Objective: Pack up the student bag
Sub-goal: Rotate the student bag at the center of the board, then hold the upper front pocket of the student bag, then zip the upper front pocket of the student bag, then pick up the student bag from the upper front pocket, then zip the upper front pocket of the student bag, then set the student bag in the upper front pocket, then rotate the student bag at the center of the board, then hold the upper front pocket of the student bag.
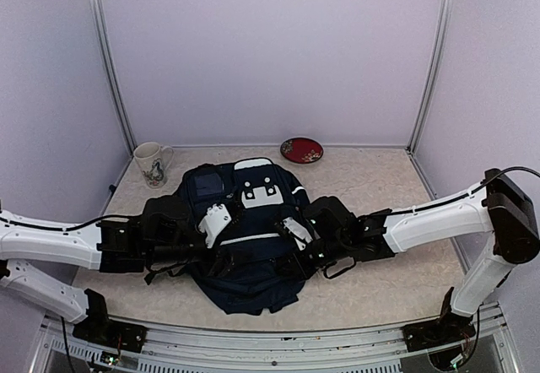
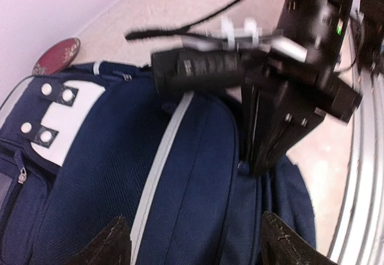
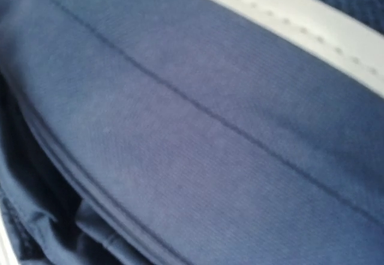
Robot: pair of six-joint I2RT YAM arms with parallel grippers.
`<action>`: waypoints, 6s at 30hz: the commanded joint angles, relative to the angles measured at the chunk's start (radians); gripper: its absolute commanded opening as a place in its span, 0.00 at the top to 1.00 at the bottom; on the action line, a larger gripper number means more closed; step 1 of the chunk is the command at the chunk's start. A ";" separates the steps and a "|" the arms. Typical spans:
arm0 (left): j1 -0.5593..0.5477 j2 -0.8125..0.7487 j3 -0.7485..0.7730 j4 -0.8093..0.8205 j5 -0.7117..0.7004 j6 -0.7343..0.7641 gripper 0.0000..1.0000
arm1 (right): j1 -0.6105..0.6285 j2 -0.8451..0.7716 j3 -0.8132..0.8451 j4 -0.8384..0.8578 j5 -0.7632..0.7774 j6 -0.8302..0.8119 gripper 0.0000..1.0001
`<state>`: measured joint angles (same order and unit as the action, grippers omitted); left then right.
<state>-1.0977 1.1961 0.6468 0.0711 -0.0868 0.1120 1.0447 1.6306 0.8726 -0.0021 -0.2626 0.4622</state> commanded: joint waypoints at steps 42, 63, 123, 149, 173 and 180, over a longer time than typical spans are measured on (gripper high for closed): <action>-0.166 0.125 0.074 -0.189 -0.158 0.338 1.00 | -0.318 -0.086 0.115 -0.158 0.194 -0.433 1.00; -0.163 0.063 0.024 -0.187 -0.223 0.318 1.00 | -0.225 -0.057 0.060 -0.328 -0.323 -0.689 0.47; 0.532 -0.255 -0.255 -0.220 -0.180 -0.847 0.10 | -0.105 -0.013 -0.023 0.002 -0.063 -0.519 1.00; 0.488 0.031 0.143 0.031 0.018 -0.259 0.16 | -0.008 0.185 0.132 0.318 -0.110 -0.207 1.00; -0.046 0.024 -0.146 0.065 -0.203 0.464 0.34 | -0.055 0.129 0.181 0.156 -0.200 -0.136 1.00; -0.028 0.121 -0.104 0.095 -0.215 0.552 0.81 | -0.057 0.139 0.230 0.054 -0.169 -0.144 1.00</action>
<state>-1.1385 1.2652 0.5083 0.1421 -0.3122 0.5888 1.0122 1.8023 1.0397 0.0967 -0.4789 0.3145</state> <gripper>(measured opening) 0.398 0.040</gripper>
